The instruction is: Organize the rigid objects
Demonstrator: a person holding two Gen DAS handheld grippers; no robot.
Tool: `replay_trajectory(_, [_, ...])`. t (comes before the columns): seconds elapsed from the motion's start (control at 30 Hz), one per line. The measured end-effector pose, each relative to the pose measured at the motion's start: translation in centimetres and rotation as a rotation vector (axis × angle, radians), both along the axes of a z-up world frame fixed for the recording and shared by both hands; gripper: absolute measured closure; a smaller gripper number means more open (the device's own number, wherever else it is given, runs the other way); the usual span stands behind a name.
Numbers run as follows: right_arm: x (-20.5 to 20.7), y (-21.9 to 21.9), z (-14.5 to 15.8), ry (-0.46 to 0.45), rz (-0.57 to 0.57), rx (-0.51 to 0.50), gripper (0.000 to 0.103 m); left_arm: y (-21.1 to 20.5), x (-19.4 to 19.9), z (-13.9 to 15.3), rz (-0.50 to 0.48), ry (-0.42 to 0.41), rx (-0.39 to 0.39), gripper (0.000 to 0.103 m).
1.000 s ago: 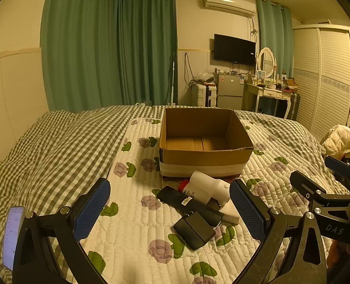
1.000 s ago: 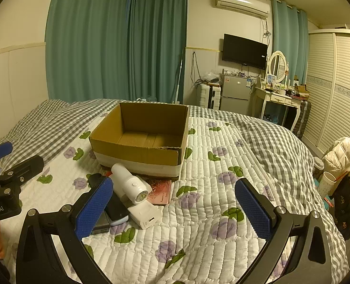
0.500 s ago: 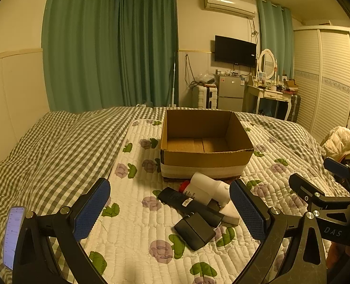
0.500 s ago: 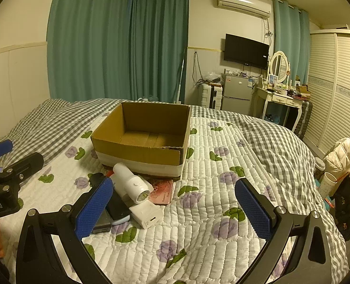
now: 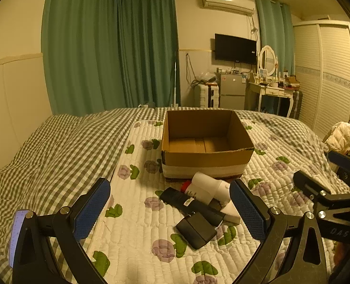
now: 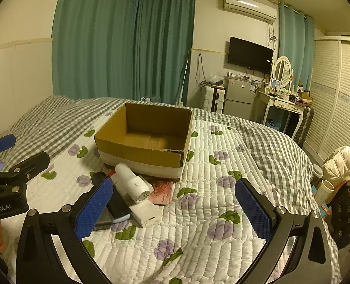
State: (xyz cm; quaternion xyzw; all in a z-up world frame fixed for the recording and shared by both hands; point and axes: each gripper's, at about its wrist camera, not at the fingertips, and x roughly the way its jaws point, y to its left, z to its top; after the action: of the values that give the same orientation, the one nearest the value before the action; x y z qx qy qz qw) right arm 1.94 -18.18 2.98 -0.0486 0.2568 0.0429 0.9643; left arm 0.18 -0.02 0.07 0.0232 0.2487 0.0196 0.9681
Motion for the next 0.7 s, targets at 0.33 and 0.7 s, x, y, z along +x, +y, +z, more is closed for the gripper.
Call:
replay_trajectory(0.33, [2.6, -0.9, -3.6, 0.131, -0.019, 0.01, 0.0, -0.5, 3.4, -5.2, 0.021, 0.206, -0.002, 0.0])
replay_trajectory(0.7, [4.4, -1.4, -6.0, 0.23, -0.019, 0.06, 0.0, -2.8, 8.2, -12.4, 0.032, 0.421, -0.001, 0.003])
